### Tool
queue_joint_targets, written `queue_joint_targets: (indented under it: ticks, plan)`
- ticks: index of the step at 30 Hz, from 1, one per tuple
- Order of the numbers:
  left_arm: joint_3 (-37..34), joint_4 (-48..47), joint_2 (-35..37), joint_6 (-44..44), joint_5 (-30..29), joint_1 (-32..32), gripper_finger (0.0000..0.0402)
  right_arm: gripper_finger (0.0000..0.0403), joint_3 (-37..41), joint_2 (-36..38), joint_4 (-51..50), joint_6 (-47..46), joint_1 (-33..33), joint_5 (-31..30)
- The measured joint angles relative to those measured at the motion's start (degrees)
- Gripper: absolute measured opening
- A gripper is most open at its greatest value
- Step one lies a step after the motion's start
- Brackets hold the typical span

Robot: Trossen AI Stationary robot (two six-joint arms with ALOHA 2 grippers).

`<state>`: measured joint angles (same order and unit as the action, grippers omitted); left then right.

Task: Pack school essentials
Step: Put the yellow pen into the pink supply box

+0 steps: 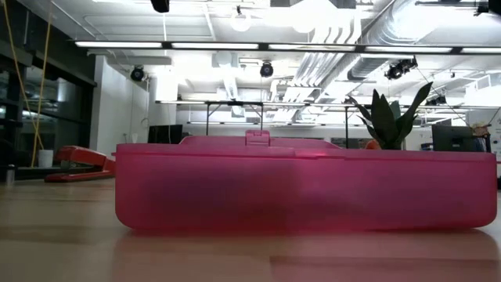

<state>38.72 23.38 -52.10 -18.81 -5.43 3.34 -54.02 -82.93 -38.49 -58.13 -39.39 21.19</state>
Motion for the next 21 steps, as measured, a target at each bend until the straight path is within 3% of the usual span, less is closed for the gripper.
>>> queue_joint_targets:
  ticks: [6,14,21]
  plan:
    - [0.0,0.0,0.0,0.9,0.0,0.0,0.0207,0.0001,-7.6,-9.1,-7.7,1.1,-6.8,-0.3]
    - [0.0,0.0,0.0,1.6,0.0,0.0,0.0207,0.0000,-10.0,-18.9,-8.1,-11.3,-13.9,-4.4]
    - [0.0,0.0,0.0,1.5,0.0,0.0,0.0207,0.0000,-10.0,-21.8,-10.6,-22.7,-15.0,-8.6]
